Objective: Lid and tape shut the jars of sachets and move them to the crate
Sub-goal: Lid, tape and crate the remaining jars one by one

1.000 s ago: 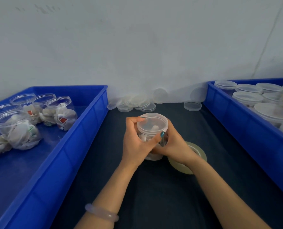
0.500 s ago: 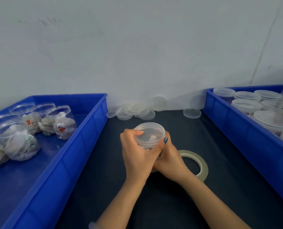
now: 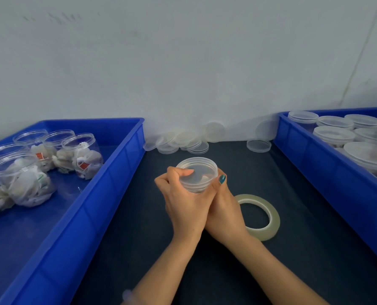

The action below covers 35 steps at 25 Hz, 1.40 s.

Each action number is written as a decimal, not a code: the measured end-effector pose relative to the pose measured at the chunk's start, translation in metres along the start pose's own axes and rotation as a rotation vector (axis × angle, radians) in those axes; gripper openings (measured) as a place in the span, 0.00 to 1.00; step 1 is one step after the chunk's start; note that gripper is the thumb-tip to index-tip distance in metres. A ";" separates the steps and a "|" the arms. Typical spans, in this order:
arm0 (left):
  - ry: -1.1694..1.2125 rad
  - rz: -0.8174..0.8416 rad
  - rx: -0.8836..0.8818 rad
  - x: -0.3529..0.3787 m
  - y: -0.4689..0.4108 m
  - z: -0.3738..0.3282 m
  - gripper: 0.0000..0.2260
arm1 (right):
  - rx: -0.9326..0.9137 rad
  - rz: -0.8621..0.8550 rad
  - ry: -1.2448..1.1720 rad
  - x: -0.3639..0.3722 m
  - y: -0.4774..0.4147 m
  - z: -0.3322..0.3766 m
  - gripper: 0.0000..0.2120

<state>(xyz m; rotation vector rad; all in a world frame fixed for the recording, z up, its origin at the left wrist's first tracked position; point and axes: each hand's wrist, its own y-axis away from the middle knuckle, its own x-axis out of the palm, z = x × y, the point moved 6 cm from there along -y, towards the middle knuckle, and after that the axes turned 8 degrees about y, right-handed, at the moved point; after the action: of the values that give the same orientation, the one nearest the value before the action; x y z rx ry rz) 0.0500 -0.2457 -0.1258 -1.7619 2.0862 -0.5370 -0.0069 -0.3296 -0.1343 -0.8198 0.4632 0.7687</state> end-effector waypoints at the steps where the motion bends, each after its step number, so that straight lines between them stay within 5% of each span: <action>1: -0.006 0.008 0.009 0.000 -0.001 0.000 0.30 | 0.015 0.016 -0.006 -0.001 -0.002 -0.003 0.30; 7: -0.066 0.082 0.031 0.000 -0.008 0.000 0.27 | 0.039 0.115 -0.128 -0.004 -0.006 -0.019 0.46; 12: 0.179 0.339 -0.011 0.001 -0.022 0.008 0.23 | 0.107 0.154 -0.242 -0.006 -0.008 -0.036 0.42; 20: 0.147 0.576 -0.049 0.003 -0.021 0.020 0.40 | 0.112 0.155 -0.277 -0.006 -0.008 -0.037 0.44; 25: 0.078 0.411 0.035 0.001 -0.018 0.010 0.44 | 0.076 0.096 -0.217 -0.003 -0.005 -0.022 0.44; 32: 0.085 0.276 0.140 -0.007 -0.025 -0.003 0.24 | 0.011 -0.049 -0.017 -0.005 -0.001 -0.005 0.42; 35: 0.201 0.167 0.023 -0.004 -0.015 -0.003 0.25 | 0.002 -0.169 0.144 -0.013 -0.001 -0.002 0.41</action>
<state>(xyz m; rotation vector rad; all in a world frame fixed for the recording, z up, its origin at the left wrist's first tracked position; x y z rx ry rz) 0.0614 -0.2440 -0.1153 -1.5577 2.3265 -0.7114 -0.0152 -0.3371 -0.1268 -0.9042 0.5152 0.5549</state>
